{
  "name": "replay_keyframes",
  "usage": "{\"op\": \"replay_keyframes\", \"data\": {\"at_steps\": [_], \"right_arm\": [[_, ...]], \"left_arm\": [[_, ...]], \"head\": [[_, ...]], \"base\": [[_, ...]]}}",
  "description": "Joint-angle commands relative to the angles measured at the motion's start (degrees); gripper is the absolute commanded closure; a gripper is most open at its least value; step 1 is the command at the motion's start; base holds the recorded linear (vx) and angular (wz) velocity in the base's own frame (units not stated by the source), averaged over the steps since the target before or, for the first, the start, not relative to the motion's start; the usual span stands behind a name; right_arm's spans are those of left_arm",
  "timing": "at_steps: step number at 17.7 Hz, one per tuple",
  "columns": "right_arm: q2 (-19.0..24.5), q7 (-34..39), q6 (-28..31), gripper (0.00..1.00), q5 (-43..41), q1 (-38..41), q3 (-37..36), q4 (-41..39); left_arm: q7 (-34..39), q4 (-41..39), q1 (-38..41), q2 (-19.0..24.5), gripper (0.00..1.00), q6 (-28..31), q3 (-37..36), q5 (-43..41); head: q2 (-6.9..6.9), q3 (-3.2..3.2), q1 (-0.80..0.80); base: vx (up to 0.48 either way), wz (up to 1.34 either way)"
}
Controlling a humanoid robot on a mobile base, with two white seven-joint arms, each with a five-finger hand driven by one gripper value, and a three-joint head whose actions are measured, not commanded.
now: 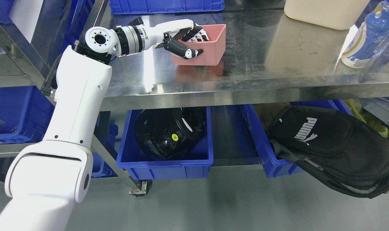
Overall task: Place storage box into left shelf container
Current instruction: 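Lift the pink box off the shelf with the left hand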
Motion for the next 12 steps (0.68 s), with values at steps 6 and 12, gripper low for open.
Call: {"op": "replay_keyframes", "data": {"at_steps": [6,12], "right_arm": [[-1.0,0.0,0.0,0.00,-0.2,0.4,0.0,-1.0],[-1.0,0.0,0.0,0.00,-0.2,0.4,0.0,-1.0]], "left_arm": [[2.0,-20.2,10.0,-0.1,0.99,-6.3,22.4,0.9],[6.6,-32.9,16.7,-0.1,0.99,-19.7,24.3,6.5]], "head": [[0.00,0.00,0.00],[0.00,0.00,0.00]], "base": [[-0.002,-0.03],[0.000,0.00]]}}
